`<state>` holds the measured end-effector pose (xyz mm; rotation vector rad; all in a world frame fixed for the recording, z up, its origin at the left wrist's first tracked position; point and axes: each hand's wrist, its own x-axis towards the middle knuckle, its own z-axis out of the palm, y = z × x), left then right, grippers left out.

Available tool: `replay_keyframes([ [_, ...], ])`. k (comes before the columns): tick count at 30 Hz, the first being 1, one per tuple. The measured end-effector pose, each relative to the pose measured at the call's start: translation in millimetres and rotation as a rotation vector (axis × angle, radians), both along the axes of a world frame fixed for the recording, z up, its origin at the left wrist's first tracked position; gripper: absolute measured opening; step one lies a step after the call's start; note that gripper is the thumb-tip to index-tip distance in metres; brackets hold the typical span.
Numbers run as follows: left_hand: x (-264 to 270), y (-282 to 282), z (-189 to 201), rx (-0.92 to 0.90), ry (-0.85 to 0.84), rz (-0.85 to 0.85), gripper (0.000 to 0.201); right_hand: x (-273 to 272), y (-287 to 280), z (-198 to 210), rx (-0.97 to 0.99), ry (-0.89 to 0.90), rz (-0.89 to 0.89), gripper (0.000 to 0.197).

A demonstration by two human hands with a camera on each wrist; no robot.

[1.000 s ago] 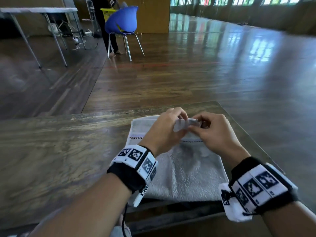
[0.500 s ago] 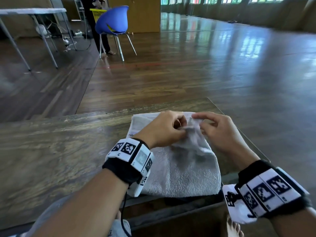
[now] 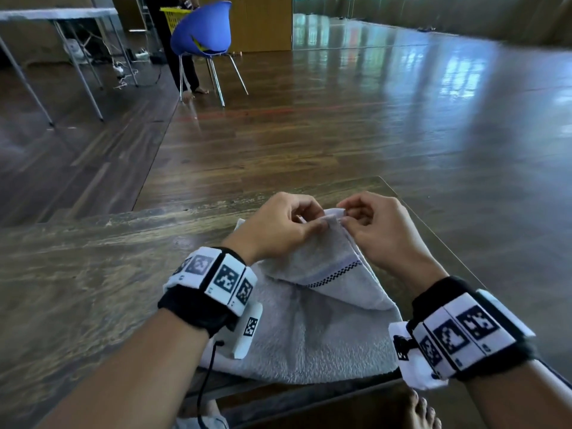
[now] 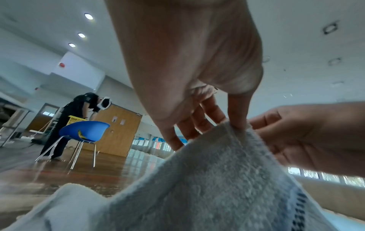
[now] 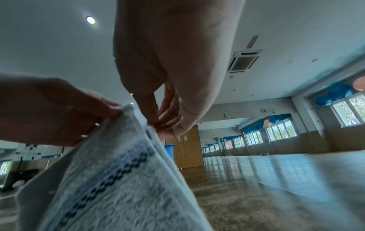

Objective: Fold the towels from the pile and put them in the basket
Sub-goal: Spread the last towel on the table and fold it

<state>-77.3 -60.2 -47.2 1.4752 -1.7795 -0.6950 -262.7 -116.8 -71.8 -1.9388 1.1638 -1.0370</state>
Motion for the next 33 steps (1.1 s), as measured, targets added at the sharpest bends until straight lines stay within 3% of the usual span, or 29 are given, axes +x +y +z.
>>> replay_keyframes([
  [3,1.0,1.3,-1.5,0.027,0.071,-0.003,0.019,4.4,2.0,2.8,0.023,-0.006,0.057,0.016],
  [7,1.0,-2.2,-6.7,-0.067,0.066,0.106,0.02,6.2,4.4,4.4,0.074,-0.088,0.077,0.019],
  [19,-2.2,-4.1,-10.8,-0.218,0.043,0.149,0.01,-0.6,1.4,0.8,0.093,-0.105,0.071,0.018],
  [24,-1.2,-5.8,-11.7,-0.234,0.002,0.156,0.008,-0.3,2.8,2.6,0.112,-0.106,0.06,0.02],
  [29,-2.6,-6.4,-12.8,-0.229,-0.014,0.141,0.012,5.6,8.1,3.1,0.113,-0.084,0.068,0.006],
  [33,-3.6,-9.2,-16.1,-0.214,-0.14,0.128,0.018,7.4,8.5,1.6,0.058,-0.006,0.033,0.006],
])
